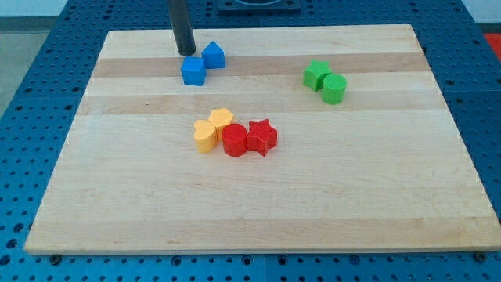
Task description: Slide the blue triangle towards the red star
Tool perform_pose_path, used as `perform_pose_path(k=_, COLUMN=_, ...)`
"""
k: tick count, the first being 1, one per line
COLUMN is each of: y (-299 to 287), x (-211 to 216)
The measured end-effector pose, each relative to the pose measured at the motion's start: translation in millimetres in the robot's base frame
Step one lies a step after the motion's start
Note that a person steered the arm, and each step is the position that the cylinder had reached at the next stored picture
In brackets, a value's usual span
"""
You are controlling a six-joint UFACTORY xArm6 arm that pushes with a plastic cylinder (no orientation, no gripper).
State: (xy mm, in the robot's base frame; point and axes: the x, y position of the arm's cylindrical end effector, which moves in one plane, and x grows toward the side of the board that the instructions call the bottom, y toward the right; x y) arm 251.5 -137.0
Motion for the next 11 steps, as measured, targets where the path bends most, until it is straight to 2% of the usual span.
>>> perform_pose_path(k=1, y=0.5, x=0.0)
perform_pose_path(k=5, y=82.9, x=22.8)
perform_pose_path(k=6, y=87.1, x=39.5)
perform_pose_path(k=11, y=81.5, x=65.5)
